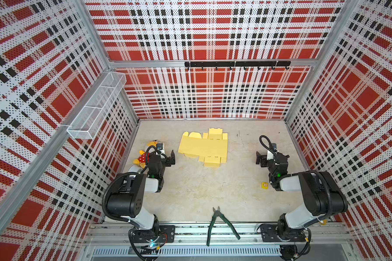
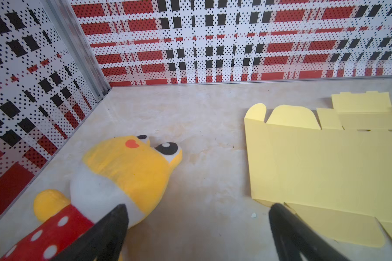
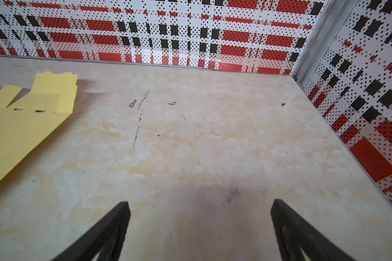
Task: Fold the paper box
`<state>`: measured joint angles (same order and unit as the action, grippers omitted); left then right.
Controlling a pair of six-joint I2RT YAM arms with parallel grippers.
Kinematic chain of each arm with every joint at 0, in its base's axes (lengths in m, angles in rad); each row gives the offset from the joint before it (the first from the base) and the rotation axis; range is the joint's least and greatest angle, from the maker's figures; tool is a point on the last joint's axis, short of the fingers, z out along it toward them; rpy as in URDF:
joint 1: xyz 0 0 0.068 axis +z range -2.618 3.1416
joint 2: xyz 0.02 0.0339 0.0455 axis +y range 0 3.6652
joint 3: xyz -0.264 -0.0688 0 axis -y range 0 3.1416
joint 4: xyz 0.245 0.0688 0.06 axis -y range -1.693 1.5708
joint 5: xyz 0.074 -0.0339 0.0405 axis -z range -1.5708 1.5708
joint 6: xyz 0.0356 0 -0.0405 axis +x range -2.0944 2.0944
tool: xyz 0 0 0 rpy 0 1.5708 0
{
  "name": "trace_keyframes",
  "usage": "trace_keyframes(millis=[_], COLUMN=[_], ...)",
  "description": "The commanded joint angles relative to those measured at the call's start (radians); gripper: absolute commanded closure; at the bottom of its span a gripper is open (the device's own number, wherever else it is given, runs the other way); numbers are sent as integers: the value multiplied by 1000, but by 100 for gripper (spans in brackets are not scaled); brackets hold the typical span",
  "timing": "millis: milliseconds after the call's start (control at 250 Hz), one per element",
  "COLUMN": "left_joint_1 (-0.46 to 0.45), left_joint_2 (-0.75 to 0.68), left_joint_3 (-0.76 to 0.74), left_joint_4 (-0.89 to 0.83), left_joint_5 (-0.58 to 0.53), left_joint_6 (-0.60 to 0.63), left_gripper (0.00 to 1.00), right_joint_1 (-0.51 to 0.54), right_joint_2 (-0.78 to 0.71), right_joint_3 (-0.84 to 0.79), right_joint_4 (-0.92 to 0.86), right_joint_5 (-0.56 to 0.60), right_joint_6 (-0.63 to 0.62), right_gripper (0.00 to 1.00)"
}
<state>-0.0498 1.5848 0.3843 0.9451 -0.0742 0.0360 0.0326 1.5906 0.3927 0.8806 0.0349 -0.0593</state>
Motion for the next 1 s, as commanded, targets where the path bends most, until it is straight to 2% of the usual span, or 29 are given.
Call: trace_keyframes(millis=[0,284,804,896,1000], left_joint_1=[7,18,5,10,2], left_joint_2=[-11,7,-12,-58,-105], left_joint_3=[14,8,18,48,130], left_joint_4=[-4,40,-6,-97,-283], left_joint_5=[13,57,53,78,79], left_joint_6=[-4,-5,12,17,22], left_gripper=[1,0,0,0,0], right_joint_1=[1,2,1,1,5], right_joint_2=[-3,-3,-5,-10,-49], right_joint_3=[2,3,-3,-42,-71], right_joint_4=[54,55,60,138,161], right_joint_5=[6,5,15,27,41], right_joint_6=[-11,-11,-9,-10,-6], right_gripper=[0,0,0,0,0])
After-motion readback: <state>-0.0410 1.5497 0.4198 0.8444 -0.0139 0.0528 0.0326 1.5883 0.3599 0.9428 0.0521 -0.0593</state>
